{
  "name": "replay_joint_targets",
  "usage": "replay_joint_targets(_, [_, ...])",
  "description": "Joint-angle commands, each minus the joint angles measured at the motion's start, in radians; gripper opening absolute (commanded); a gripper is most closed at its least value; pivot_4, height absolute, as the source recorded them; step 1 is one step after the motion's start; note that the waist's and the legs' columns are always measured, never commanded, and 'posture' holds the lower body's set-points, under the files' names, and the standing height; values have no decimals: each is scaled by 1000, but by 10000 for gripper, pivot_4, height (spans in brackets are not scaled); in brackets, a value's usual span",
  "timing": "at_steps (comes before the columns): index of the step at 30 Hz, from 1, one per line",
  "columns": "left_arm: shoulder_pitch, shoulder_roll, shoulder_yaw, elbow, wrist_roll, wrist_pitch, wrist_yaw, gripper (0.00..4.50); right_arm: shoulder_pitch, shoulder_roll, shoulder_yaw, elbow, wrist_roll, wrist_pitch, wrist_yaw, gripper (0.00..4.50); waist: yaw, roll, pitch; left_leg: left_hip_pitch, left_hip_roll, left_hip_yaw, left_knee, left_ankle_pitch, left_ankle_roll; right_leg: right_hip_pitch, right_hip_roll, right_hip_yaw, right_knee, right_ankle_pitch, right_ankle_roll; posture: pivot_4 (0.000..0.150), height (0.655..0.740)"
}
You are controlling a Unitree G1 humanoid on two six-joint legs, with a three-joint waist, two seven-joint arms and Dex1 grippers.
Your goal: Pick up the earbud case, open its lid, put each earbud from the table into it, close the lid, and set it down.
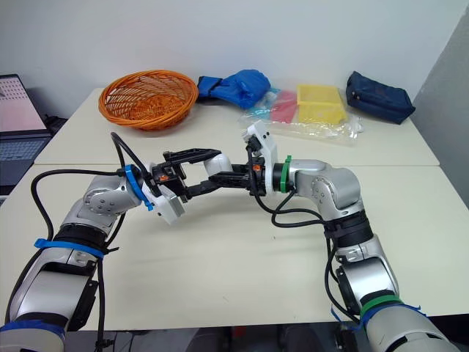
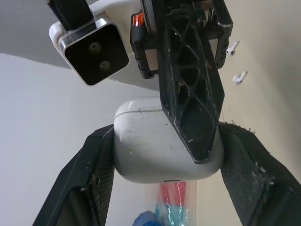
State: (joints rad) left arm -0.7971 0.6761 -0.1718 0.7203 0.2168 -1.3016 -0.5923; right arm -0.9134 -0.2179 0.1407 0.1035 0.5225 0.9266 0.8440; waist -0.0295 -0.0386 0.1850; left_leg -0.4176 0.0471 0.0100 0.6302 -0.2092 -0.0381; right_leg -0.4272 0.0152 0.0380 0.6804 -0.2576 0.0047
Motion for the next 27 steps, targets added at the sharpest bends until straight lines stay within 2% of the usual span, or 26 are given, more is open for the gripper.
replay_joint_targets(1, [-26,3,-6,-4,2,-21,25,28001,-26,9,-24,-4,16,-10,-4,8830,0,0,0,0,0,0,0,0,0,0,0,0,0,0,0,1500,7400])
replay_joint_targets(5, [-23,2,-15,-2,-3,-34,31,28001,-29,11,-36,2,23,-7,-7,8830,0,0,0,0,0,0,0,0,0,0,0,0,0,0,0,1500,7400])
replay_joint_targets(6, [-22,3,-21,-2,-13,-38,29,35328,-29,9,-35,2,23,-9,-4,8830,0,0,0,0,0,0,0,0,0,0,0,0,0,0,0,1500,7400])
replay_joint_targets(8, [-17,11,-46,-3,-45,-39,13,41046,-31,11,-42,9,25,-13,-8,8625,0,0,0,0,0,0,0,0,0,0,0,0,0,0,0,1500,7400])
replay_joint_targets(9, [-13,17,-60,-6,-62,-38,1,43695,-31,13,-47,13,26,-15,-13,8625,0,0,0,0,0,0,0,0,0,0,0,0,0,0,0,1500,7400])
replay_joint_targets(11, [-6,30,-84,-14,-100,-25,-22,45000,-31,16,-56,17,28,-18,-22,8625,0,0,0,0,0,0,0,0,0,0,0,0,0,0,0,1500,7400])
replay_joint_targets(13, [25,61,-104,-69,-244,115,-125,45000,-26,17,-60,27,13,-40,-38,8625,-2,0,0,0,0,0,0,0,0,0,0,0,0,0,0,1500,7400])
replay_joint_targets(16, [72,146,-99,-308,-482,380,-274,45000,-7,6,-36,43,-41,-107,-55,8625,-8,0,0,0,1,0,0,0,0,0,0,1,1,0,0,1500,7400])
replay_joint_targets(19, [68,274,-86,-571,-719,848,-475,45000,34,-29,47,70,-184,-257,-87,8624,-10,0,0,-1,1,-3,0,0,0,0,1,0,0,0,0,1500,7400])
replay_joint_targets(21, [52,325,-73,-647,-808,1092,-548,45000,46,-38,76,92,-238,-319,-95,8624,-9,0,0,0,0,-4,0,0,0,1,1,0,0,-1,1,1500,7400])
replay_joint_targets(22, [20,357,-71,-666,-861,1275,-567,45000,51,-45,97,102,-270,-358,-93,8624,-9,0,0,0,0,-3,0,0,0,2,1,0,0,-3,5,1500,7400])
replay_joint_targets(24, [-17,389,-58,-693,-912,1504,-587,45000,57,-51,119,118,-310,-407,-88,8624,-12,0,0,1,-1,-3,1,0,0,2,2,0,0,-3,5,1500,7400])
replay_joint_targets(27, [-172,410,-164,-617,-749,1652,-758,45000,57,-47,148,99,-336,-445,-58,8624,-14,0,0,1,0,-3,2,0,0,2,3,-1,0,-3,5,1500,7400])
